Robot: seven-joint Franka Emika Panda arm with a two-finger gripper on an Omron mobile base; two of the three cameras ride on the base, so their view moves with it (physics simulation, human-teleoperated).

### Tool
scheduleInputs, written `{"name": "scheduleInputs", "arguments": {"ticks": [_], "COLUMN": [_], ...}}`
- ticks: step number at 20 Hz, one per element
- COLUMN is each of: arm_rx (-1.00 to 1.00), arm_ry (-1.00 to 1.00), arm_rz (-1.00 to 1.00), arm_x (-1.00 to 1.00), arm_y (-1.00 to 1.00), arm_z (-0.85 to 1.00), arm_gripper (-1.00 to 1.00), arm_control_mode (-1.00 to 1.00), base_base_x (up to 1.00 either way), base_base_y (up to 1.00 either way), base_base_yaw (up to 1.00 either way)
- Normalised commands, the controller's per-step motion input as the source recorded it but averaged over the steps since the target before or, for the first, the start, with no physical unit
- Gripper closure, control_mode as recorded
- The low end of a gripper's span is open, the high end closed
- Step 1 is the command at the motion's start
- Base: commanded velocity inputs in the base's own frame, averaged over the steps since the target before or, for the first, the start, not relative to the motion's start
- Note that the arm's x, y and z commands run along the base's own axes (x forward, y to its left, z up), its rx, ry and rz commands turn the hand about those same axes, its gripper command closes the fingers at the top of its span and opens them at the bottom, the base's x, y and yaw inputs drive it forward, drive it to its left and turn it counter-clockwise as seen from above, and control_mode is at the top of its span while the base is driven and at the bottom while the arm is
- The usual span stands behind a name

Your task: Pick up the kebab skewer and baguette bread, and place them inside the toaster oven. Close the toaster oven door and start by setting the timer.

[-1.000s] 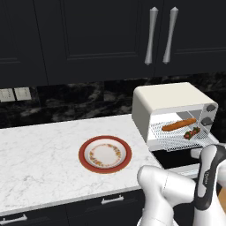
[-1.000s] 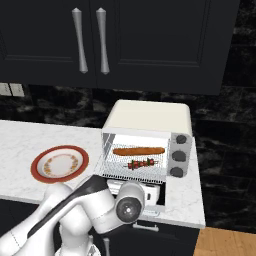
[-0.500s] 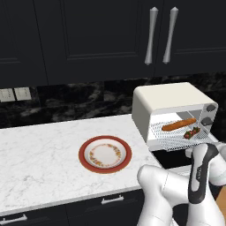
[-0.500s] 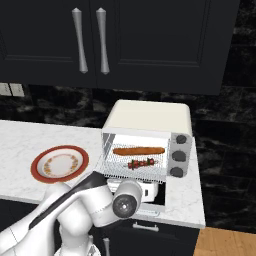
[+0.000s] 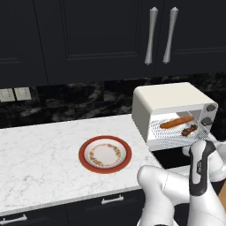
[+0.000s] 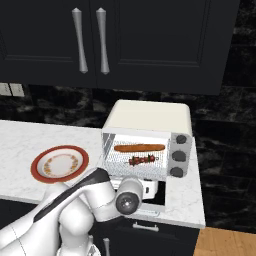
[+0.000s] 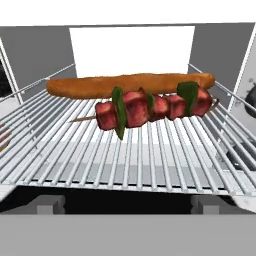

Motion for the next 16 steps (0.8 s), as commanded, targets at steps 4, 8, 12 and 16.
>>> {"name": "scheduleInputs", "arguments": {"ticks": [4, 8, 12, 16], "arm_rx": [0.15, 0.04, 0.00, 0.00], "arm_ry": [0.00, -0.04, -0.09, -0.07], "arm_rz": [0.00, 0.00, 0.00, 0.00], "arm_x": [0.23, 0.10, -0.04, -0.04], "arm_y": [0.00, 0.00, 0.00, 0.00], "arm_z": [0.00, 0.00, 0.08, 0.05], "arm_gripper": [-1.00, -1.00, -1.00, -1.00], "arm_control_mode": [-1.00, -1.00, -1.00, -1.00], "base_base_x": [0.00, 0.00, 0.00, 0.00], "base_base_y": [0.00, 0.00, 0.00, 0.00], "base_base_yaw": [0.00, 0.00, 0.00, 0.00]}}
